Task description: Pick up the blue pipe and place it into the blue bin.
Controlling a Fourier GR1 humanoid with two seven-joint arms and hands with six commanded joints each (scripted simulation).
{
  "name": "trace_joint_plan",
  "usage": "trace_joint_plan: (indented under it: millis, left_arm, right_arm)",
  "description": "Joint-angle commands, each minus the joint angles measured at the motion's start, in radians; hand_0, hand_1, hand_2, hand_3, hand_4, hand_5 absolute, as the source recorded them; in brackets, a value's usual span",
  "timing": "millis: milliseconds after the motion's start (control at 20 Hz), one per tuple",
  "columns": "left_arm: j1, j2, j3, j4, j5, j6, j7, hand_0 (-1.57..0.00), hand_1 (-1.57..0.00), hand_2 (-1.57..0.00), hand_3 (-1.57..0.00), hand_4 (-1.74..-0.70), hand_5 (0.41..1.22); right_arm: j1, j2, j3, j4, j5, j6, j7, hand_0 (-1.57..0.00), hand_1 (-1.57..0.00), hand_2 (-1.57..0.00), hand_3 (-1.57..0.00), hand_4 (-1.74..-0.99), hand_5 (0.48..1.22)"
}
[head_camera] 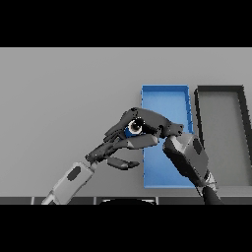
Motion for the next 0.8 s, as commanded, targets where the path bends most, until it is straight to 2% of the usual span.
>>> trace_joint_plan:
  millis: [0, 150, 350, 450, 550, 750]
  left_arm:
    - [0.01, 0.001, -0.008, -0.005, -0.007, 0.001, 0.001, 0.0, 0.0, 0.0, 0.0, -0.92, 0.503]
    - [0.008, 0.005, -0.004, -0.013, -0.006, 0.003, -0.012, 0.0, 0.0, 0.0, 0.0, -0.91, 0.502]
    - [0.012, 0.021, 0.003, -0.031, 0.014, -0.014, -0.005, 0.0, 0.0, 0.0, 0.0, -0.91, 0.491]
    - [0.013, 0.014, 0.001, -0.02, 0.003, -0.006, -0.008, 0.0, 0.0, 0.0, 0.0, -0.91, 0.49]
    - [0.015, 0.014, 0.001, -0.017, 0.003, -0.007, -0.018, 0.0, 0.0, 0.0, 0.0, -0.91, 0.487]
    - [0.004, 0.012, 0.012, -0.013, 0.009, -0.004, -0.005, 0.0, 0.0, 0.0, 0.0, -0.89, 0.487]
  right_arm:
    - [-0.053, -0.013, -0.039, 0.012, -0.051, -0.03, -0.003, -1.57, -1.57, -1.57, -1.57, -1.707, 1.141]
    - [-0.193, -0.073, -0.119, 0.077, -0.038, -0.088, -0.036, -1.57, -1.57, -1.57, -1.57, -1.724, 1.117]
    - [-0.284, -0.154, -0.209, 0.229, 0.049, -0.148, -0.057, -1.57, -1.57, -1.57, -1.57, -1.734, 1.127]
    - [-0.271, -0.195, -0.243, 0.308, 0.093, -0.142, -0.045, -1.57, -1.57, -1.57, -1.57, -1.736, 1.135]
    - [-0.223, -0.207, -0.264, 0.369, 0.137, -0.148, -0.041, -1.57, -1.57, -1.57, -1.57, -1.738, 1.129]
    - [-0.083, -0.209, -0.284, 0.414, 0.184, -0.15, -0.017, -1.57, -1.57, -1.57, -1.57, -1.74, 1.121]
